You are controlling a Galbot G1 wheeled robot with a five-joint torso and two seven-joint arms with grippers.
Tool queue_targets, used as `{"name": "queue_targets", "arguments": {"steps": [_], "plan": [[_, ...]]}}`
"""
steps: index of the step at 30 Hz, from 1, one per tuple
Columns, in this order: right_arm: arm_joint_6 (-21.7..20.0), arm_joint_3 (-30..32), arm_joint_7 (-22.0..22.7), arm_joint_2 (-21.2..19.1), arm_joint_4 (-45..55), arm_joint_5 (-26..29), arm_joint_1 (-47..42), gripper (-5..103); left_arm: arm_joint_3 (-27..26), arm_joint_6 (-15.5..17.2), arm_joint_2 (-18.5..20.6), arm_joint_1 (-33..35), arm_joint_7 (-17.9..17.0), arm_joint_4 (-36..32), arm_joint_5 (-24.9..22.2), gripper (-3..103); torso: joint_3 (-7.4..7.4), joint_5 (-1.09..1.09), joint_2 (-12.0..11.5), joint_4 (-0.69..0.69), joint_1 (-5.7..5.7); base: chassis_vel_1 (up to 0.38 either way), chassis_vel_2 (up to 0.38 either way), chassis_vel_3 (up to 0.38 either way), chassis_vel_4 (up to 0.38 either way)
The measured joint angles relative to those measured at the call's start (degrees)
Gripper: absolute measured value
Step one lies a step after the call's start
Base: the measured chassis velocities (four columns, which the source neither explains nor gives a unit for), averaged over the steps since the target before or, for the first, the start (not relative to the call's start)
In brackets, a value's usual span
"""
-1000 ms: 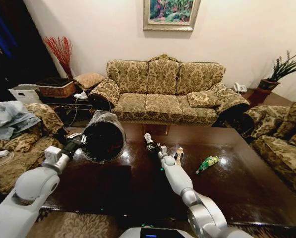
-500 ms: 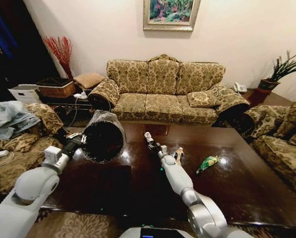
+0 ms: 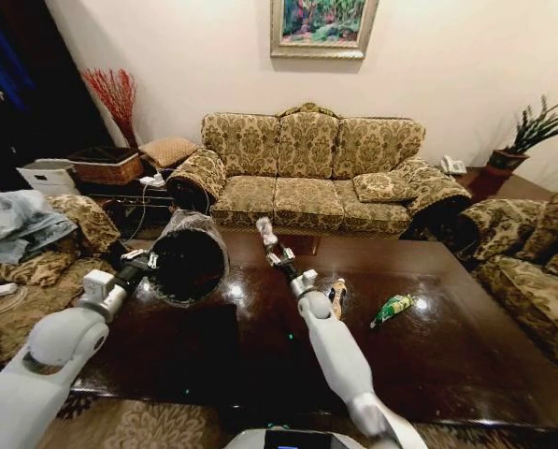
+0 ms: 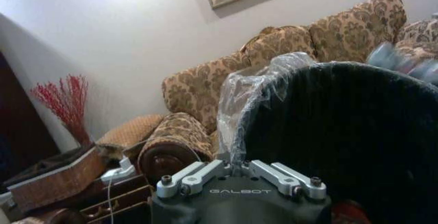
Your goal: Move to the front of the table and place the trash on the table into the trash bin.
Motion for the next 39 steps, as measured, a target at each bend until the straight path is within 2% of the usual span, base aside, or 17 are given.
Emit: {"name": "queue_targets", "arguments": {"steps": [2,3,5,7,9,10,14,19,22,26,27,30,35,36,38,39], "plan": [[-1.4,-1.0,0.0,-2.5,8.3,2.4,-2.9,54,0.5,1.1,0.7,-1.6,-0.1,0.3,-1.5,2,0.00,0.01,0.0,-0.02,0.00,0.000,0.000,0.000,0.000],[-1.4,-1.0,0.0,-2.5,8.3,2.4,-2.9,54,0.5,1.1,0.7,-1.6,-0.1,0.3,-1.5,2,0.00,0.01,0.0,-0.02,0.00,0.000,0.000,0.000,0.000],[-2.6,-2.4,-1.8,-4.7,14.5,6.6,-4.4,54,0.5,1.7,2.0,-2.0,-0.1,0.7,-2.1,2,0.00,0.01,0.0,0.01,0.00,0.000,0.000,0.000,0.000],[-2.7,-2.5,-2.0,-4.9,15.0,7.0,-4.5,54,0.5,1.8,2.2,-2.1,-0.1,0.8,-2.2,2,0.00,0.01,0.0,0.01,0.00,0.000,0.000,0.000,0.000],[-4.5,-3.9,-6.8,-7.4,21.3,14.1,-5.3,54,0.6,4.1,5.5,-3.1,0.0,1.5,-5.6,2,-0.01,0.01,0.0,0.03,0.00,0.000,0.000,0.000,0.000],[-4.5,-3.9,-6.8,-7.4,21.3,14.1,-5.3,54,0.6,4.1,5.5,-3.1,0.0,1.5,-5.6,2,-0.01,0.01,0.0,0.03,0.00,0.000,0.000,0.000,0.000],[-8.9,-6.0,-13.7,-9.7,24.6,24.2,-3.3,54,1.2,5.5,9.2,-3.3,0.8,2.2,-7.9,2,0.00,0.01,0.0,0.01,0.00,0.000,0.000,0.000,0.000],[-11.7,-9.1,-15.7,-10.1,23.6,27.8,-0.1,54,1.5,5.5,10.8,-3.2,1.5,1.1,-9.4,2,0.00,0.01,0.0,0.02,0.00,0.000,0.000,0.000,0.000],[-12.8,-11.6,-16.4,-9.8,22.1,27.4,2.1,54,1.9,5.6,11.7,-3.2,2.0,-0.1,-11.2,2,0.00,0.00,0.0,0.02,0.00,0.000,0.000,0.000,0.000],[-13.4,-16.1,-16.6,-9.2,19.3,21.8,6.3,54,1.7,5.5,14.1,-3.1,2.8,-0.6,-12.8,2,0.01,0.02,0.0,0.02,0.01,0.000,0.000,0.000,0.000],[-13.4,-16.1,-16.6,-9.2,19.3,21.8,6.3,54,1.7,5.5,14.1,-3.1,2.8,-0.6,-12.8,2,0.01,0.02,0.0,0.02,0.01,0.000,0.000,0.000,0.000],[-12.7,-17.5,-17.1,-9.0,17.8,16.3,8.1,54,1.3,5.5,14.6,-2.9,2.9,-0.4,-13.1,2,0.01,0.01,0.0,0.02,0.01,0.000,0.000,0.000,0.000],[-11.1,-18.4,-16.0,-8.4,16.8,12.8,8.9,51,1.3,5.5,14.3,-2.8,2.9,-0.5,-13.4,2,0.01,0.01,0.0,0.02,0.01,0.000,0.000,0.000,0.000],[-10.7,-18.9,-15.4,-8.1,16.5,11.7,9.1,61,1.3,5.5,14.2,-2.8,2.9,-0.6,-13.7,2,0.01,0.01,0.0,0.01,0.01,0.000,0.000,0.000,0.000],[-10.4,-19.3,-15.1,-7.9,16.3,11.1,9.4,61,1.2,5.5,14.1,-2.8,2.8,-0.6,-13.8,2,0.01,0.01,0.0,0.01,0.01,0.000,0.000,0.000,0.000],[-10.1,-19.5,-14.9,-7.7,16.2,10.6,9.7,72,1.1,5.6,14.0,-2.8,2.7,-0.6,-14.0,2,0.01,0.01,0.0,0.01,0.01,0.000,0.000,0.000,0.000]]}}
